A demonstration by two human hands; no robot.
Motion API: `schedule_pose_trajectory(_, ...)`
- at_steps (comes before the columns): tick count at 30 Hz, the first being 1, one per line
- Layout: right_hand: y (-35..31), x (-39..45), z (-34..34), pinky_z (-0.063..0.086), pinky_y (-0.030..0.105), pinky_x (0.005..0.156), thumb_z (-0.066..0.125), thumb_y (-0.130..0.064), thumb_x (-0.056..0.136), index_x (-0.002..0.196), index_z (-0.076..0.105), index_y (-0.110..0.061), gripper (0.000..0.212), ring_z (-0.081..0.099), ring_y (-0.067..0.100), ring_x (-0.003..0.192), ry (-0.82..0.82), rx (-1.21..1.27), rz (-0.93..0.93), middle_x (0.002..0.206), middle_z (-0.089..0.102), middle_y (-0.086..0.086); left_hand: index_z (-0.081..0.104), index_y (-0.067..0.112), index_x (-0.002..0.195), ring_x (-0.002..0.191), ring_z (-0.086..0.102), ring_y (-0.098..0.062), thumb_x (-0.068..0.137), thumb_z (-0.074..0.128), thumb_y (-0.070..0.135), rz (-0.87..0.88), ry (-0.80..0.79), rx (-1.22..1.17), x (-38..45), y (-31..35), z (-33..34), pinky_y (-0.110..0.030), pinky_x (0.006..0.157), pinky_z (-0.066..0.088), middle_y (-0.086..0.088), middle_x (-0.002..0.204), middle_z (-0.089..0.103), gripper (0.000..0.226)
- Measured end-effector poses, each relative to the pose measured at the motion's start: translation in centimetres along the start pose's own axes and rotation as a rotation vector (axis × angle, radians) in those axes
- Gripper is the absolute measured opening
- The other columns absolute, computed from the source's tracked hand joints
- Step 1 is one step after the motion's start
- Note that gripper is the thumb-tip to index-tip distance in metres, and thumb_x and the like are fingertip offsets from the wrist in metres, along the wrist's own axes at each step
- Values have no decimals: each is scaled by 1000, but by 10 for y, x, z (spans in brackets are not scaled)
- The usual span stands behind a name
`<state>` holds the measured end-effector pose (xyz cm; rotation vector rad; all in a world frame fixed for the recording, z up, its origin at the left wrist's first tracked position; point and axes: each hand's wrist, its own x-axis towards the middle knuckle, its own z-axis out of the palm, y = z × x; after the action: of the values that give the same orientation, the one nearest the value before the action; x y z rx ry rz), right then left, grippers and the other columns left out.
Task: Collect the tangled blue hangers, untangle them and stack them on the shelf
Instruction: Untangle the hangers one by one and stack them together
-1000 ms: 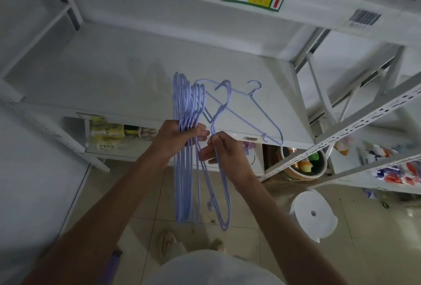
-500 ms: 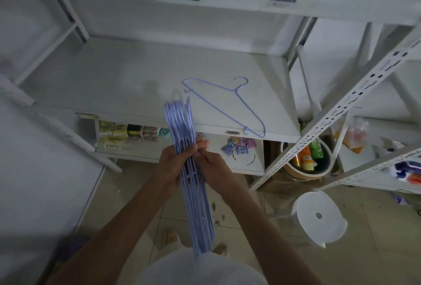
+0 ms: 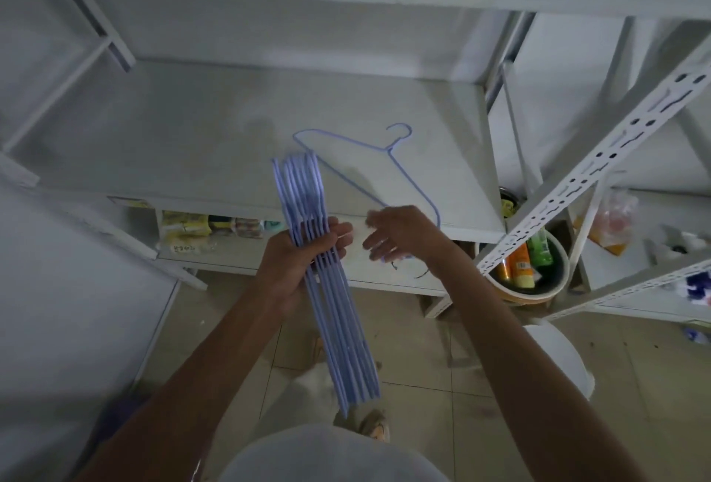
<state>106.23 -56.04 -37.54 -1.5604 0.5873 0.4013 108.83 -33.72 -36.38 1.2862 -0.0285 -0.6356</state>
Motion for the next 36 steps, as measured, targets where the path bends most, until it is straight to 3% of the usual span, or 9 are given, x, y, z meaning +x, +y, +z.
schedule_pose_trajectory(1,-3,17,-8,56,36,65,68,-46,87,104,66,-16,34,74,30,70,118,-67,-18,84,78,11,72,1,114,106,75,-33,94,65,-5,-2,-3,-9,8,3,-2,-31,84,61,-18,115,77,22)
schedule_pose_trajectory(5,-9,80,-29,51,42,86,52,-40,99,130,53,-12,42,64,36,112,646,-856,-104,123,63,14,68,0,114,100,77,-26,97,56,-9,-31,-52,-75,40,15,-6,-28,81,62,-12,108,79,23)
schedule_pose_trajectory(9,-16,135,-50,51,46,89,53,-38,103,134,46,-8,45,55,35,123,685,-960,-1,132,52,15,66,0,118,99,77,-24,97,57,-7,-53,-63,-118,70,28,-6,-27,79,61,-13,108,79,24)
schedule_pose_trajectory(17,-4,179,-71,52,44,87,44,-34,107,125,50,-3,37,66,42,109,618,-1069,-50,122,62,19,67,-2,116,98,77,-27,95,60,-9,-95,-36,-125,112,46,0,-26,77,61,-16,108,79,24)
schedule_pose_trajectory(21,-9,179,-80,54,42,82,55,-27,100,114,60,-1,30,68,41,97,553,-890,-11,107,69,24,66,-3,114,91,79,-22,95,56,-13,-107,-22,-169,119,43,21,-25,75,62,-12,100,81,23)
schedule_pose_trajectory(24,-12,168,-82,55,37,53,54,-15,102,116,58,-2,19,60,25,54,387,-202,0,74,60,14,64,-5,117,93,79,-22,94,57,-12,-117,-24,-184,117,38,37,-26,76,62,-12,102,80,25)
schedule_pose_trajectory(26,-11,152,-84,49,28,46,49,-13,107,126,57,-3,23,52,15,44,321,40,-44,66,49,6,64,-6,120,95,78,-22,94,58,-11,-107,-12,-159,113,34,47,-25,77,62,-11,103,80,27)
schedule_pose_trajectory(32,-1,69,-65,44,26,45,44,-12,108,101,65,-5,23,47,17,41,351,108,-339,46,49,-4,69,1,120,107,75,-26,93,65,-4,-79,58,-84,78,13,74,-28,87,61,-13,114,78,28)
schedule_pose_trajectory(36,21,2,-31,53,36,48,42,-13,108,101,57,-11,17,64,25,52,218,-9,-396,68,70,6,75,7,114,102,76,-12,88,74,-3,34,194,155,54,-2,91,-17,81,59,0,106,81,28)
